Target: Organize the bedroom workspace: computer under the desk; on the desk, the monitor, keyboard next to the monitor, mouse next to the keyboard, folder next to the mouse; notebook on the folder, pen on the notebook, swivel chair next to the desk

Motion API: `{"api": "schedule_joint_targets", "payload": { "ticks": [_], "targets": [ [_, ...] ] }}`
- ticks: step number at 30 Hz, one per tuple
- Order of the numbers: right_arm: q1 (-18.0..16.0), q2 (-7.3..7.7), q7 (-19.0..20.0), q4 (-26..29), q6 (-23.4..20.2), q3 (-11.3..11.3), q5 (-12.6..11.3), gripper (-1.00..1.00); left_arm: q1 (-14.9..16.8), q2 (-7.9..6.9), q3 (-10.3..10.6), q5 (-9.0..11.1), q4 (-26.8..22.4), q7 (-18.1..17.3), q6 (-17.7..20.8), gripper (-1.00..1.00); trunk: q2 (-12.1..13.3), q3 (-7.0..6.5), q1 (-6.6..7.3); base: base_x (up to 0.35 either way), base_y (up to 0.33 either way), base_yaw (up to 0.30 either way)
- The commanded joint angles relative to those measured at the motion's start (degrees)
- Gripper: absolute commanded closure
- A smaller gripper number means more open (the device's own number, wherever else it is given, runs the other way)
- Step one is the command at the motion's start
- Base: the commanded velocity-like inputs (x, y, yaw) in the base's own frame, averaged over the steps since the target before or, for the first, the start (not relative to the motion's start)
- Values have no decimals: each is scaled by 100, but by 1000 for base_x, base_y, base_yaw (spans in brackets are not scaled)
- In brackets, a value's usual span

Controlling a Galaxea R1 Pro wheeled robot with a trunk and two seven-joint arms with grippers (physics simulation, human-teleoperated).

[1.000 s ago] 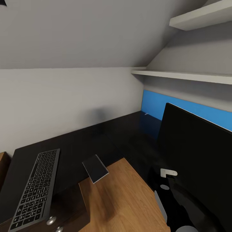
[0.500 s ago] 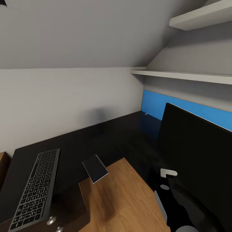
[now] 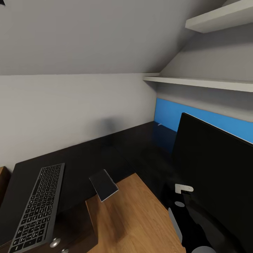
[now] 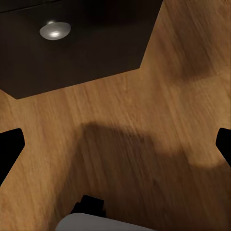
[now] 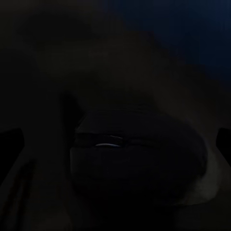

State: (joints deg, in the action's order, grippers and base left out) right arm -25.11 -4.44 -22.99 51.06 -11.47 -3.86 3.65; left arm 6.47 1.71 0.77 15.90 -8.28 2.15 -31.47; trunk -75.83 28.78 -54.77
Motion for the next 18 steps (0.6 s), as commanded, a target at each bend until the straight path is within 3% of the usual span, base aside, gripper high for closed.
{"api": "schedule_joint_targets", "payload": {
  "ticks": [1,18],
  "targets": [
    [-2,-4,-4,9,-49,-9,39,-100,3,2,11,1,2,22,-17,-100,-3,6,0,41,0,0],
    [-2,-4,-4,12,-49,-9,44,-100,3,0,11,7,2,22,-17,-100,-3,6,0,23,0,0]
  ]
}}
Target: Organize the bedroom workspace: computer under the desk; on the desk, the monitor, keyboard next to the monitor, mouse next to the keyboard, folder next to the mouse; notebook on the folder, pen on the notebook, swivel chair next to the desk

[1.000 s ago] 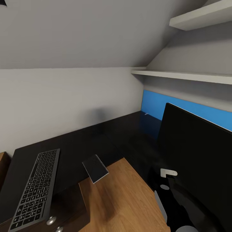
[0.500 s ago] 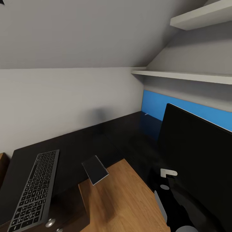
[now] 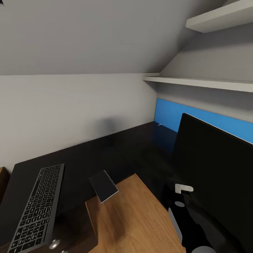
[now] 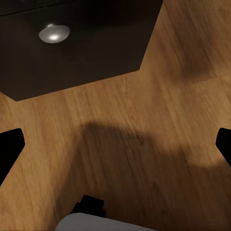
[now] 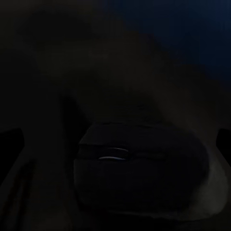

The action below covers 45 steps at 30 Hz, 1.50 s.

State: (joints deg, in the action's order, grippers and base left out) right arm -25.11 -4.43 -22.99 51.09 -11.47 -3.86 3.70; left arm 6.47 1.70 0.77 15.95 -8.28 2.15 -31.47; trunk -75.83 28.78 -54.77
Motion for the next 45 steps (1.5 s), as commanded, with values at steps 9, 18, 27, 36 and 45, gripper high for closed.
{"api": "schedule_joint_targets", "payload": {
  "ticks": [9,18,27,36,45],
  "targets": [
    [-2,-4,-4,7,-49,-9,37,-100,3,-2,11,-1,2,22,-17,-100,-3,6,0,7,0,0],
    [-2,-5,-4,6,-49,-9,40,-100,3,0,4,-3,2,29,-17,-100,-3,6,0,0,0,0],
    [-2,-2,-7,6,-58,-14,42,-100,3,1,2,0,2,31,-17,-100,-3,6,0,0,0,0],
    [-2,3,-14,9,-75,-18,43,-100,3,3,2,-1,2,31,-17,-100,-3,6,0,0,0,0],
    [-2,2,-14,7,-97,-18,40,-100,3,-2,2,3,2,31,-17,-100,-3,6,0,0,0,0]
  ]
}}
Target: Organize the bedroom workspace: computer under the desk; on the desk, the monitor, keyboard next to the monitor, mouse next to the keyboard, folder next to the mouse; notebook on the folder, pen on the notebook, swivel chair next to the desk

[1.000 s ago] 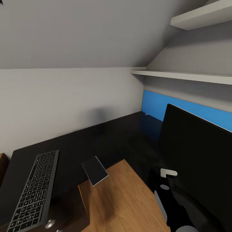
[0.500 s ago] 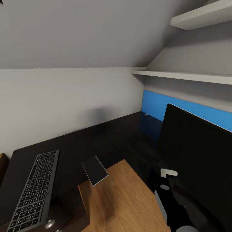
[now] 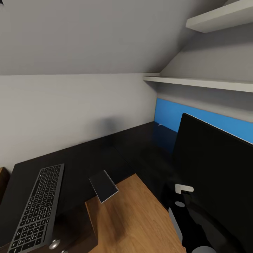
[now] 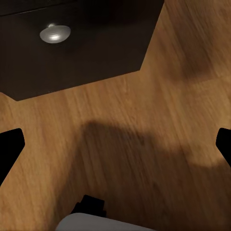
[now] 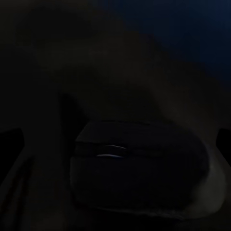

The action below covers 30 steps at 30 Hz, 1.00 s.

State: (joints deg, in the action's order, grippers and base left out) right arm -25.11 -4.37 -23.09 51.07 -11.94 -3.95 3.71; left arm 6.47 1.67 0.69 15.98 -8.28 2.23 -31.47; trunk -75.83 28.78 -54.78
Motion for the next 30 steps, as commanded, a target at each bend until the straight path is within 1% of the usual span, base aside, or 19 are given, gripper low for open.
{"api": "schedule_joint_targets", "payload": {
  "ticks": [1,30],
  "targets": [
    [-2,-6,-3,9,-50,-9,38,-100,3,1,10,-2,2,23,-17,-100,-3,6,0,0,0,0],
    [-2,-3,-2,8,-62,-9,34,-100,3,0,10,-6,2,26,-17,-100,-3,6,0,0,0,0]
  ]
}}
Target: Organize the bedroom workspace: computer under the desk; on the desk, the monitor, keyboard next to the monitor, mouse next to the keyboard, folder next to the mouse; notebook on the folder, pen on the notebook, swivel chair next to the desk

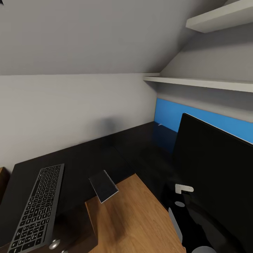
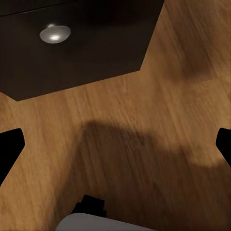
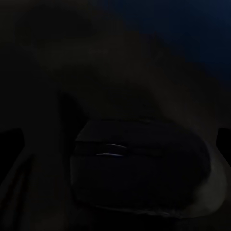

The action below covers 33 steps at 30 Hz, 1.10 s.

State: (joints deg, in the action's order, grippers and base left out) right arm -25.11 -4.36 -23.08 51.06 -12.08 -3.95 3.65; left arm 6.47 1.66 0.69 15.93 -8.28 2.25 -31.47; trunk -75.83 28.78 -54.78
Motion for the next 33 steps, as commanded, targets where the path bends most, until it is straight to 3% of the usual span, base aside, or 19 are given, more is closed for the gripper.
{"api": "schedule_joint_targets", "payload": {
  "ticks": [1,33],
  "targets": [
    [-2,-4,-4,9,-49,-9,39,-100,3,1,10,-1,2,25,-17,-100,-3,6,0,0,0,0],
    [-2,-4,-12,9,-57,-9,39,-100,3,7,10,0,2,21,-17,-100,-3,6,0,0,0,0]
  ]
}}
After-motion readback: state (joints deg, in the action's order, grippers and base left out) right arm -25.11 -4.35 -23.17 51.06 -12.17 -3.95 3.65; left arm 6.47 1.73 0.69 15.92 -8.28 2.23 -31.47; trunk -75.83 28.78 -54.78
